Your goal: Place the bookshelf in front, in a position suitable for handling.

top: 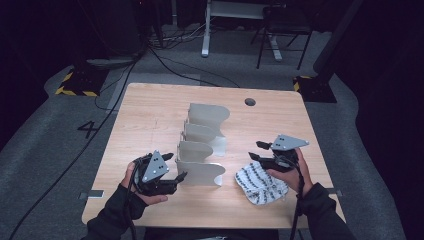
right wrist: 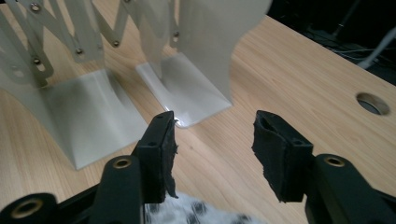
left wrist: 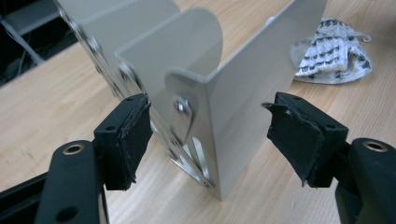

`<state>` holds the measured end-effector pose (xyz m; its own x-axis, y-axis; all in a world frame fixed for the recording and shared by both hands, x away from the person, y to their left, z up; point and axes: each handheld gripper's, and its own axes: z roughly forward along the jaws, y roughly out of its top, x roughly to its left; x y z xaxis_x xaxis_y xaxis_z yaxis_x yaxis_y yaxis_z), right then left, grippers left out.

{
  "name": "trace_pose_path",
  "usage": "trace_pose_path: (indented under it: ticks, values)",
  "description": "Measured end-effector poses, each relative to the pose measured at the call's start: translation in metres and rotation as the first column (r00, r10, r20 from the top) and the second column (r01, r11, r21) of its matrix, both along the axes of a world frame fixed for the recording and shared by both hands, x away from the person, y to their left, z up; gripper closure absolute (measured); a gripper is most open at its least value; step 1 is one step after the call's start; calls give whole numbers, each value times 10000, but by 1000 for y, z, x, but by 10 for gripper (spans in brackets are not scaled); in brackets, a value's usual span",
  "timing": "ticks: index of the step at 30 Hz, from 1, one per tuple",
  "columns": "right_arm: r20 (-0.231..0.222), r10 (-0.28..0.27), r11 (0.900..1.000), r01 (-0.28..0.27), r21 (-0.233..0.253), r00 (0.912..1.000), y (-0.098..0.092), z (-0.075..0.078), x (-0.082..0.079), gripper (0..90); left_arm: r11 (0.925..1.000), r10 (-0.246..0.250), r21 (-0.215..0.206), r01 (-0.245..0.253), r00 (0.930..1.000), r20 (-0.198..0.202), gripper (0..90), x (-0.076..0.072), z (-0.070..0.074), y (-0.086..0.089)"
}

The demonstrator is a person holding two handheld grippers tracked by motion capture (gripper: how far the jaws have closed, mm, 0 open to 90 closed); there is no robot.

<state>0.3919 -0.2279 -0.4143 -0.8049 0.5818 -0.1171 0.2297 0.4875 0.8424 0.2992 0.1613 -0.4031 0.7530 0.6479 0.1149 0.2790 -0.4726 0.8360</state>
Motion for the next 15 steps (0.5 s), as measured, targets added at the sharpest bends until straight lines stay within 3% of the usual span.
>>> trace_pose_path:
  ticks: [2,6,9,15]
  values:
    - [58,282,9996,-282,52,9996,11,2,4,536,10000,35,17,-35,9997,-261,296,3,-9,-1]
    - [165,864,9959,-868,266,9961,33,9,11,578,9995,227,245,-219,9993,-312,298,9,-23,-2]
    - [249,1281,9908,-1290,407,9915,49,13,15,605,9987,481,208,-471,9976,-496,296,14,-31,-2]
    - [264,2102,9771,-2109,281,9773,73,13,15,597,9989,322,366,-301,9979,-568,285,17,-39,-6]
